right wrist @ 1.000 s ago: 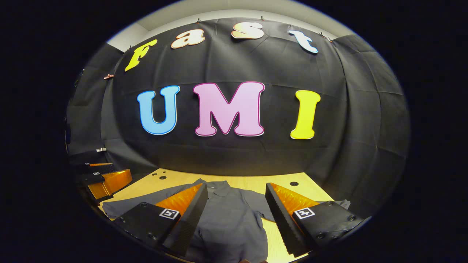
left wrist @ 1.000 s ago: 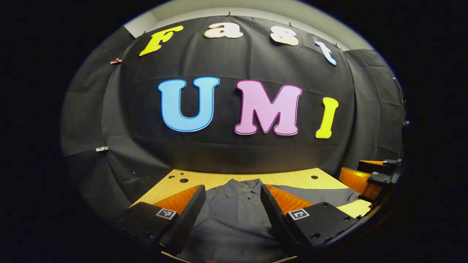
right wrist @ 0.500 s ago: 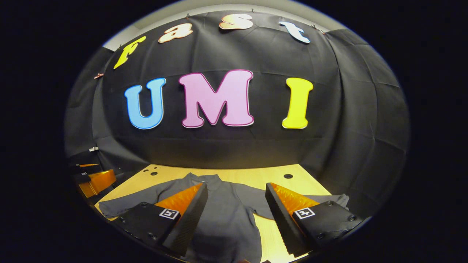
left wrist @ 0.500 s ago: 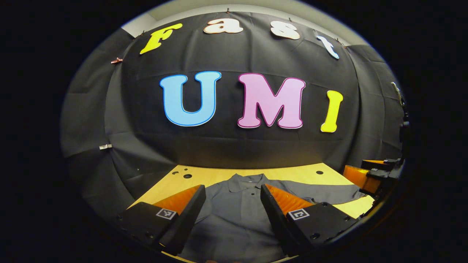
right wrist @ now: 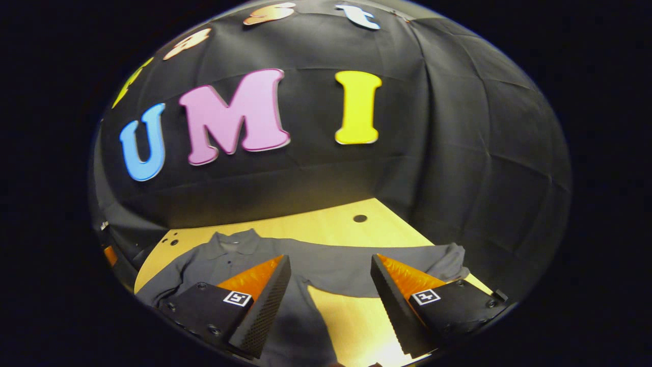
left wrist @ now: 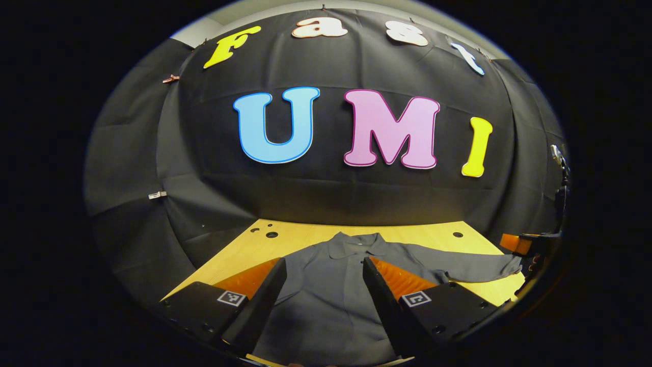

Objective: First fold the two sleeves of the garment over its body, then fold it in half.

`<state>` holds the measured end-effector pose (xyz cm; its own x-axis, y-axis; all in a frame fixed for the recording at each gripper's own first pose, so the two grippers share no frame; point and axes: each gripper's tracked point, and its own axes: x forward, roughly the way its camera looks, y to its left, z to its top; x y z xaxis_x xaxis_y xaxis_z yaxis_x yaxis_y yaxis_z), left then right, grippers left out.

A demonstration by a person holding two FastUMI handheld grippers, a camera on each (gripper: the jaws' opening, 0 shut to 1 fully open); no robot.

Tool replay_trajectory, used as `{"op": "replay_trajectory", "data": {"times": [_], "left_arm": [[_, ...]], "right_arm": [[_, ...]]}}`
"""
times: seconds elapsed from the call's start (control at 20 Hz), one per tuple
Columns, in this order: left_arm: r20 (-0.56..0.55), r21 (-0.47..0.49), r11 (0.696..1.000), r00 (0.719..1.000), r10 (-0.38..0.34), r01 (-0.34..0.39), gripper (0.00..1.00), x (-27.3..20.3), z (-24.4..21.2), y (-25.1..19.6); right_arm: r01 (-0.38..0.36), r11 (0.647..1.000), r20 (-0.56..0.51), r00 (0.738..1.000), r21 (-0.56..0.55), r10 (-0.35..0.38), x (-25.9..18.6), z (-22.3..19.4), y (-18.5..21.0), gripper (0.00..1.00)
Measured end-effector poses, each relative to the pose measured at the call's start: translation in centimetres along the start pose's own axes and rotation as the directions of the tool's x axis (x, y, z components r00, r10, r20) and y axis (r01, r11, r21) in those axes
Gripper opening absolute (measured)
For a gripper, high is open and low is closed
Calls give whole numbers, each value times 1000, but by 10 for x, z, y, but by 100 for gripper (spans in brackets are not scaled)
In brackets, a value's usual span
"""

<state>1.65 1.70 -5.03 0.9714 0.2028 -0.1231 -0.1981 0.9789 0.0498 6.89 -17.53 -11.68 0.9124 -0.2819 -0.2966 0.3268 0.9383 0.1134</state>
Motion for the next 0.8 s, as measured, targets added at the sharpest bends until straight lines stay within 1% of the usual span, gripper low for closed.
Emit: {"op": "replay_trajectory", "data": {"times": [0.1, 0.2, 0.35, 0.45, 0.65, 0.8], "left_arm": [[-13, -2, 1000, 1000, 23, -23, 95, 1, -3, 5], [-38, -16, 999, 999, 33, -34, 95, 4, -10, 5], [-75, -13, 999, 996, 40, -41, 95, 9, -20, 4], [-88, -4, 999, 995, 44, -44, 95, 11, -23, 2], [-118, 8, 999, 992, 39, -39, 95, 19, -30, -6], [-140, 29, 999, 990, 29, -25, 95, 25, -36, -12]], "right_arm": [[69, 997, -22, 997, 19, -69, 15, -11, -26, 98], [123, 992, -51, 991, 24, -122, 27, -21, -52, 99], [221, 975, -81, 973, 30, -218, 46, -35, -93, 99], [280, 959, -109, 956, 46, -274, 57, -46, -121, 99], [402, 911, -155, 909, 90, -386, 75, -60, -176, 99], [463, 882, -185, 878, 89, -442, 87, -70, -211, 99]]}}
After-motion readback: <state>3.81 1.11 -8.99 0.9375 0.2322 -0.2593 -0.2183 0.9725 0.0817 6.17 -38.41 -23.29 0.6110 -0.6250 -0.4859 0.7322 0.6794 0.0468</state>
